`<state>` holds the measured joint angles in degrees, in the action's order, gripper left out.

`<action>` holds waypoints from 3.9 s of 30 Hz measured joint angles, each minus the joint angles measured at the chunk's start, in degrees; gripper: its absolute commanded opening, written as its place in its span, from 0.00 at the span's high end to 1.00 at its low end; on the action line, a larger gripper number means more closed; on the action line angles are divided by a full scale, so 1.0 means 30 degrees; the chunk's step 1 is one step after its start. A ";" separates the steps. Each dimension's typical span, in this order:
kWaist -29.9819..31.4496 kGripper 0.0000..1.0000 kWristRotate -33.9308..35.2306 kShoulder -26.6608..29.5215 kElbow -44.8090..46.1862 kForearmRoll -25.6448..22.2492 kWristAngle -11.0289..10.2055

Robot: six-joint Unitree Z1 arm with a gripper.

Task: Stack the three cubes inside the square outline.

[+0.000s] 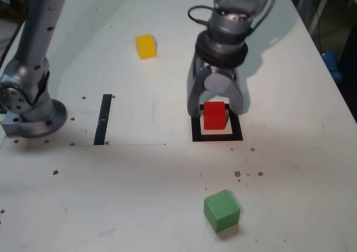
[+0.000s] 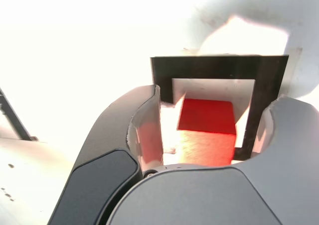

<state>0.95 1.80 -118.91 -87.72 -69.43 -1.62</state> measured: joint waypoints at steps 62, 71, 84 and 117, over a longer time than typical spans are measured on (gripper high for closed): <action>-1.4641 0.66 -0.8644 0.0214 0.3351 0.1969 -0.3821; -1.4642 0.66 -0.8657 0.0215 0.3281 0.1920 -0.3788; -1.3115 0.66 -0.8480 0.0489 0.2348 0.0581 -0.3580; 0.0259 0.66 -0.2115 -0.0357 -0.5375 -0.5568 -0.0768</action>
<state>1.73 -4.54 -119.98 -103.84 -86.13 -3.93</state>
